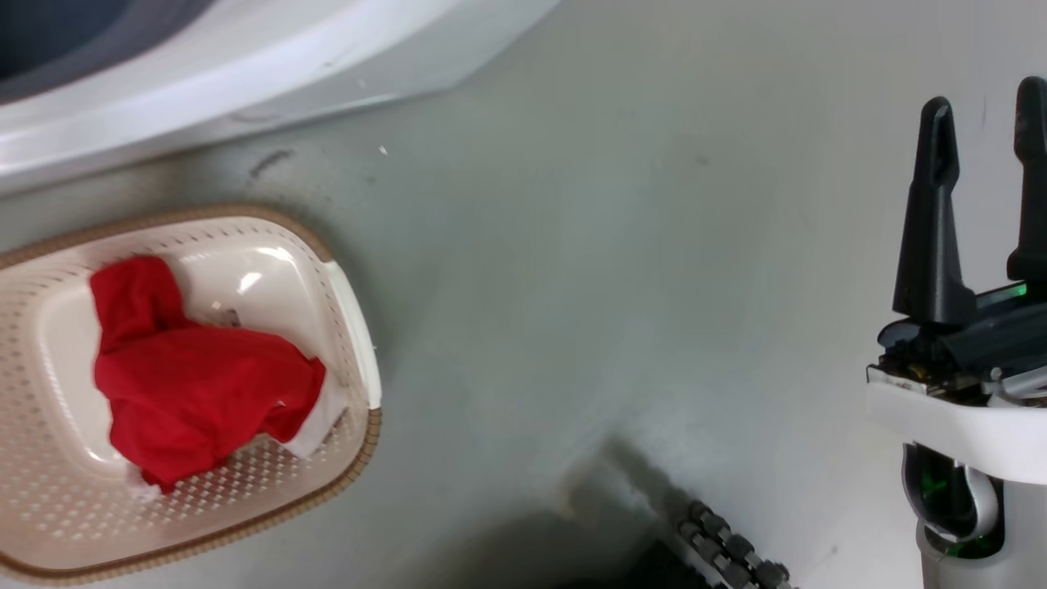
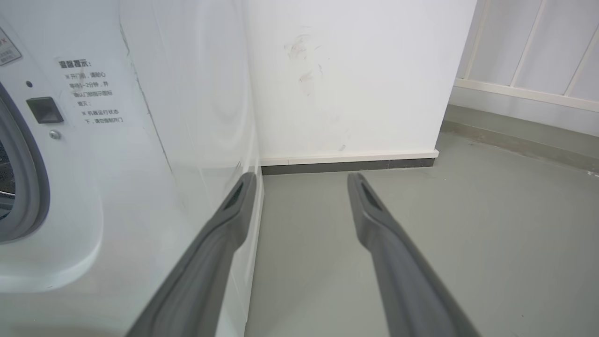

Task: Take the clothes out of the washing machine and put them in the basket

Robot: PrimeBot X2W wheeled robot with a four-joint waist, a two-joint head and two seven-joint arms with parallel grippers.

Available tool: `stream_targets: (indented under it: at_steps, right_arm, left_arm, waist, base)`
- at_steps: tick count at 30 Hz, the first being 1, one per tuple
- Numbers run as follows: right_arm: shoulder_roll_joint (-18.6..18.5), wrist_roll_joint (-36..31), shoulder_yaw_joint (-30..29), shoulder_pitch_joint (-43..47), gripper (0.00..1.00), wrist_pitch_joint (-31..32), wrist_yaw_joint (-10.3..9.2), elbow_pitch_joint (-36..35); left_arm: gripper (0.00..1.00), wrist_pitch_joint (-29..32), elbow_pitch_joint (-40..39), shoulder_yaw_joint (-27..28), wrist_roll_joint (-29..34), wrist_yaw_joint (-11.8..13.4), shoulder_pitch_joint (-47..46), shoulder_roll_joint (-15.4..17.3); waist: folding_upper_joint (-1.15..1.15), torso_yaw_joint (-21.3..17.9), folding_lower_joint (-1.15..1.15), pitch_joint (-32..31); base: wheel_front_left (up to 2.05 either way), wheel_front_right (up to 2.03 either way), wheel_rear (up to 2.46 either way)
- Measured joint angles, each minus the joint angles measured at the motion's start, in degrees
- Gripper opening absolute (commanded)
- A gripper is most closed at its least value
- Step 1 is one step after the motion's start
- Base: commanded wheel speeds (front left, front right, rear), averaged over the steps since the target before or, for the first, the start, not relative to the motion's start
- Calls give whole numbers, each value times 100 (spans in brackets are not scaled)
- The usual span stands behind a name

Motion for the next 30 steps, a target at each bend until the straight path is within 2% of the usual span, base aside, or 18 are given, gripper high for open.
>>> stream_targets:
  at_steps: [9,18,21,30]
  right_arm:
    - [2,-300,73,222,100,0,0,115]
    - [2,-494,122,536,100,0,0,224]
    - [1,-556,127,653,100,0,0,247]
    - [1,-684,196,933,100,0,0,327]
  left_arm:
    - [0,-1010,374,24,-477,-126,817,-183]
    - [0,-2097,600,-152,-903,-170,1781,-382]
    - [0,-2290,583,-289,-1101,-175,2101,-448]
    - [0,-3012,486,-498,-1433,-176,2908,-405]
  waist:
    - [0,241,0,-765]
    - [0,445,-1,-1531]
    - [0,509,-1,-1774]
    - [0,637,-1,-2416]
  base:
    - [0,0,0]
    - [0,0,0]
    - [0,0,0]
    - [0,0,0]
